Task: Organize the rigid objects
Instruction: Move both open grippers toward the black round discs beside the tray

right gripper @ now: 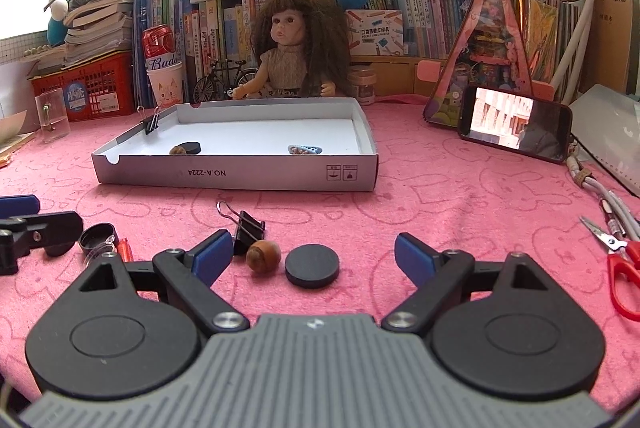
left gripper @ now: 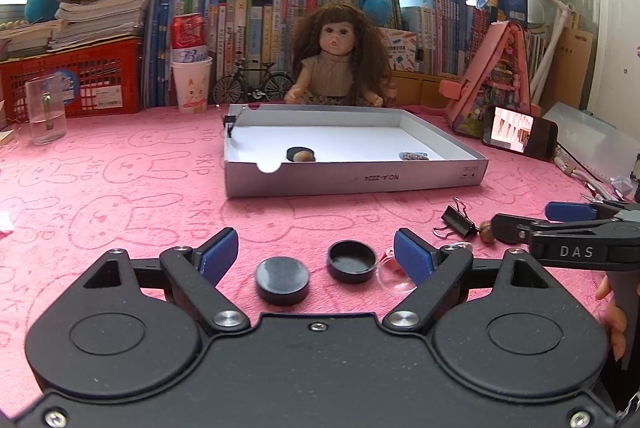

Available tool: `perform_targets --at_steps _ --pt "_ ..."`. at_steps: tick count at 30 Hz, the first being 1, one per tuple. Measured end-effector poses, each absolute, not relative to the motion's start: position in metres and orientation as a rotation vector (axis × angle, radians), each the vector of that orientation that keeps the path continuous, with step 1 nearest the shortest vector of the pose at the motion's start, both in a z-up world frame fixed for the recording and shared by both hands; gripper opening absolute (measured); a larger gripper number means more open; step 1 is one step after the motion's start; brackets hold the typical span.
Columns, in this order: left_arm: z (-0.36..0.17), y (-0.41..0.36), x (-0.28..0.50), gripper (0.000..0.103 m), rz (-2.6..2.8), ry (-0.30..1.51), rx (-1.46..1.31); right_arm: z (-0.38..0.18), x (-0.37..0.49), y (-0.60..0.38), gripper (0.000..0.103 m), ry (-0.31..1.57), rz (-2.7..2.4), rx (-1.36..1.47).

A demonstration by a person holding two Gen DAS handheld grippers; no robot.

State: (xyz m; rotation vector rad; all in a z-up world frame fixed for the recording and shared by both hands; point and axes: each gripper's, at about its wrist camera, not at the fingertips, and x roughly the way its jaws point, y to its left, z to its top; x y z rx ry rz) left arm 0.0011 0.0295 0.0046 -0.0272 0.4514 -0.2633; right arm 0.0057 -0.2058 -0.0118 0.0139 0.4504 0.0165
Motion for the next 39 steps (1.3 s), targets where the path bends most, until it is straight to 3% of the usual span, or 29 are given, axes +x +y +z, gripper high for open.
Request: perform_targets --at_steps 7,12,14,16,30,39 --pt "0.001 0.040 -0.006 0.076 -0.249 0.457 -0.033 -0.015 -0.001 -0.209 0.093 0.425 0.001 -0.004" --pt "-0.001 0.043 -0.007 0.062 -0.231 0.456 -0.032 -0.018 0.001 -0.207 0.093 0.421 -0.018 -0.025" --pt "-0.001 0.043 -0.009 0.051 -0.217 0.447 -0.020 -0.019 0.002 -0.204 0.091 0.426 -0.036 -0.049" --pt "-0.002 0.042 -0.010 0.048 -0.209 0.443 -0.004 -0.020 0.002 -0.203 0.087 0.429 -0.037 -0.064" --pt "-0.014 0.032 -0.007 0.048 -0.185 0.454 0.044 -0.024 0.011 -0.203 0.071 0.477 -0.031 -0.050" --pt "-0.020 0.029 -0.002 0.046 -0.164 0.470 0.053 -0.027 0.011 -0.204 0.070 0.473 -0.021 -0.036"
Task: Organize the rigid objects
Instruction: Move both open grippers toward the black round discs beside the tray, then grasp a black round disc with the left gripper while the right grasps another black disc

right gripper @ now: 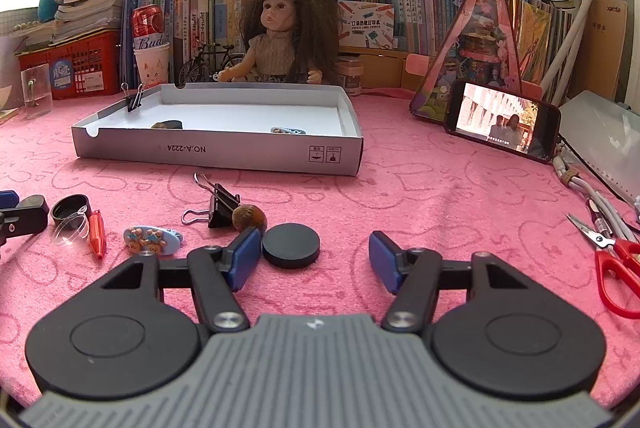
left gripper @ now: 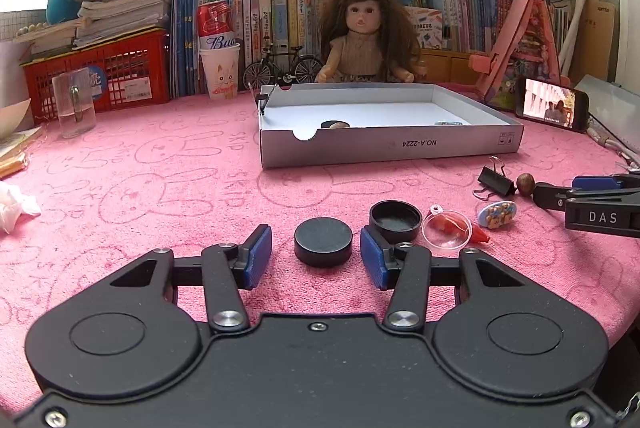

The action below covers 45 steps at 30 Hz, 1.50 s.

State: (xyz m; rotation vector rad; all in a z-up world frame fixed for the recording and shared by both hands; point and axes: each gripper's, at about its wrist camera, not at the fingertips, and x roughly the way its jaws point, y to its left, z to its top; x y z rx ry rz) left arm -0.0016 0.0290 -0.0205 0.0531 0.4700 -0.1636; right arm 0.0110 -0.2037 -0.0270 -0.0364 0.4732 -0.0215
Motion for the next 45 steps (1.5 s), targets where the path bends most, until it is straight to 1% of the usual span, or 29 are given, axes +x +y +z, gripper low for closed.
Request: perform_targets --at_steps 2,3,5,6,7,12,22,33,45 --pt "-0.021 0.028 -0.001 0.043 -0.164 0.467 0.053 -0.027 0.011 -0.204 0.070 0.473 -0.019 -0.035" --pt "-0.021 0.028 -0.001 0.041 -0.165 0.466 0.052 -0.027 0.010 -0.204 0.068 0.472 -0.015 -0.031" --pt "-0.021 0.028 0.000 0.031 -0.171 0.465 0.047 -0.027 0.009 -0.204 0.060 0.469 -0.004 -0.016" --pt "-0.020 0.028 0.000 0.030 -0.174 0.466 0.042 -0.026 0.009 -0.204 0.056 0.468 -0.001 -0.011" --pt "-0.020 0.028 0.001 0.030 -0.174 0.468 0.038 -0.026 0.008 -0.204 0.050 0.467 0.001 -0.008" --pt "-0.019 0.030 0.001 0.030 -0.170 0.472 0.019 -0.025 0.009 -0.200 0.036 0.471 0.007 -0.012" --pt "-0.010 0.031 0.003 0.030 -0.161 0.466 0.004 -0.017 0.010 -0.204 0.036 0.462 0.010 0.023" --pt "0.010 0.032 0.019 0.030 -0.131 0.468 -0.028 -0.001 0.020 -0.205 0.036 0.429 0.018 0.041" --pt "0.039 0.021 0.054 0.030 -0.159 0.429 -0.050 0.011 0.048 -0.210 0.036 0.423 0.021 0.070"
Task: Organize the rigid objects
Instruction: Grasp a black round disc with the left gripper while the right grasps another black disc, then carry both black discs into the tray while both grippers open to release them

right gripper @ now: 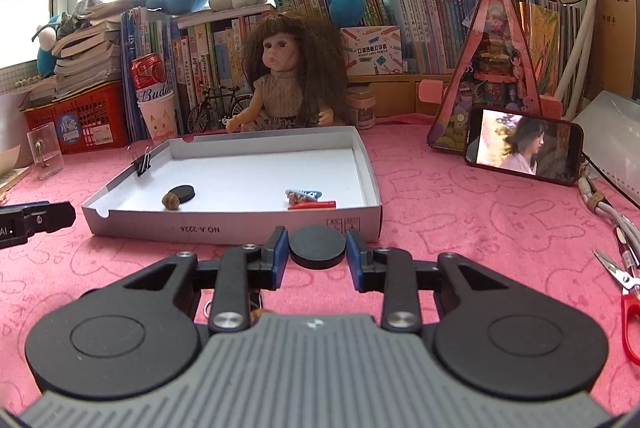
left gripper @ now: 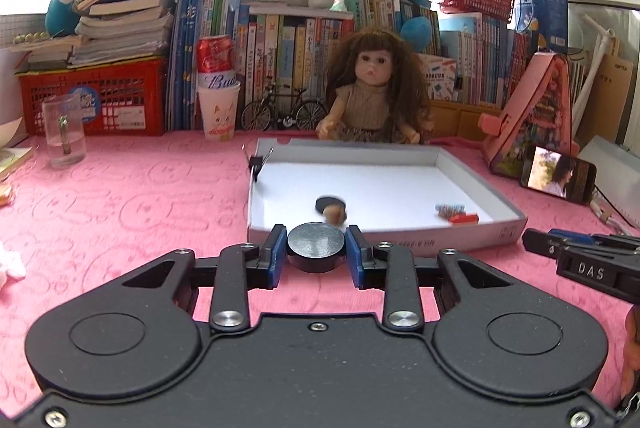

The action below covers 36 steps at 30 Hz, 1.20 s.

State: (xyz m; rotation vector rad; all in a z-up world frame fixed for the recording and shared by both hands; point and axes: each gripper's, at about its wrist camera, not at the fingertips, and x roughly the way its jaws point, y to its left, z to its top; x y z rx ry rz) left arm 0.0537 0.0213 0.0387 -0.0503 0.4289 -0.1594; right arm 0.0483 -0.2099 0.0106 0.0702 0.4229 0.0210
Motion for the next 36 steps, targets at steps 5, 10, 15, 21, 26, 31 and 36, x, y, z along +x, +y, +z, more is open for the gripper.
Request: perform_targets --at_steps 5,10,15,21,26,31,36 --pt "0.047 0.013 0.077 0.030 -0.170 0.415 -0.049 0.016 0.066 -0.212 0.036 0.417 0.018 0.070" --pt "0.055 0.007 0.111 0.030 -0.185 0.429 -0.076 0.022 0.096 -0.220 0.036 0.445 0.027 0.127" --pt "0.060 0.004 0.156 0.030 -0.201 0.478 -0.106 0.027 0.135 -0.227 0.036 0.496 0.053 0.165" --pt "0.057 0.000 0.213 0.030 -0.201 0.579 -0.168 0.031 0.186 -0.232 0.036 0.620 0.102 0.214" --pt "0.044 -0.008 0.252 0.030 -0.166 0.645 -0.152 0.029 0.218 -0.229 0.036 0.705 0.122 0.213" --pt "0.026 -0.017 0.272 0.030 -0.138 0.667 -0.141 0.019 0.231 -0.223 0.036 0.743 0.111 0.213" --pt "0.015 -0.024 0.277 0.030 -0.121 0.709 -0.109 0.013 0.233 -0.219 0.036 0.747 0.101 0.195"
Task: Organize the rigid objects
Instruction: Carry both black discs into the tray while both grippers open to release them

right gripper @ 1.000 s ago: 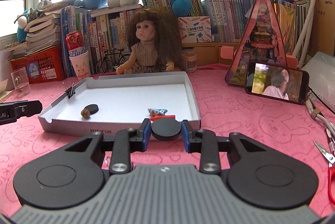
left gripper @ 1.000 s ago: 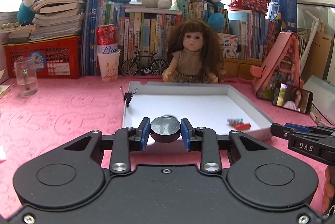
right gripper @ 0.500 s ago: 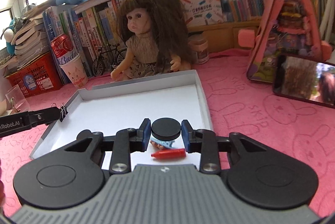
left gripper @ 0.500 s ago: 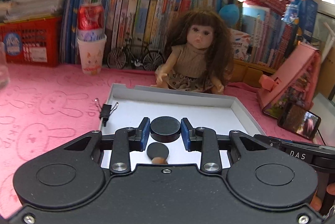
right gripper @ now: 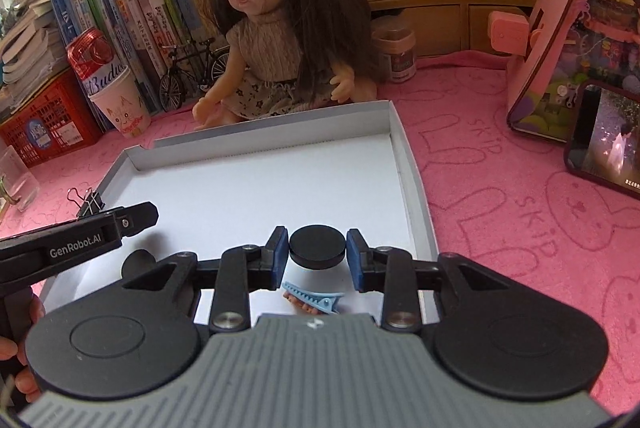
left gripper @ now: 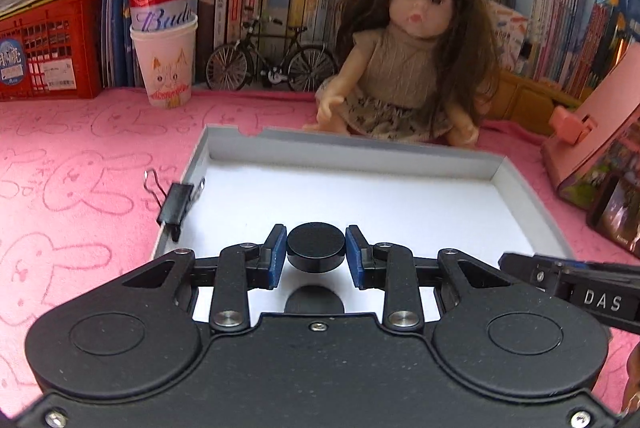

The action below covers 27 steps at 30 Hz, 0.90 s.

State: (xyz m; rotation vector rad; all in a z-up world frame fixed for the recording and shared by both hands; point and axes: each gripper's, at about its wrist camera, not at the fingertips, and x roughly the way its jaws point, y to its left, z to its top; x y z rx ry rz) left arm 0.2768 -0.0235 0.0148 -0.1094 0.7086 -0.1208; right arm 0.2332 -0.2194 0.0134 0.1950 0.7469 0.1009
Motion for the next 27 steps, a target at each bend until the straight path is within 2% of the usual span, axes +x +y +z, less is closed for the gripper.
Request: perform_targets --at_steps 18,22,27 --pt "0.007 -0.034 0.261 0.031 -0.107 0.744 -0.046 0.003 0.225 -0.210 0.039 0.737 0.107 0.088" --pt "0.010 -0.031 0.257 0.030 -0.113 0.751 -0.078 0.008 0.219 -0.209 0.057 0.708 0.105 0.080" --pt "0.018 -0.026 0.245 0.045 -0.130 0.723 -0.110 0.019 0.206 -0.208 0.070 0.653 0.109 0.062"
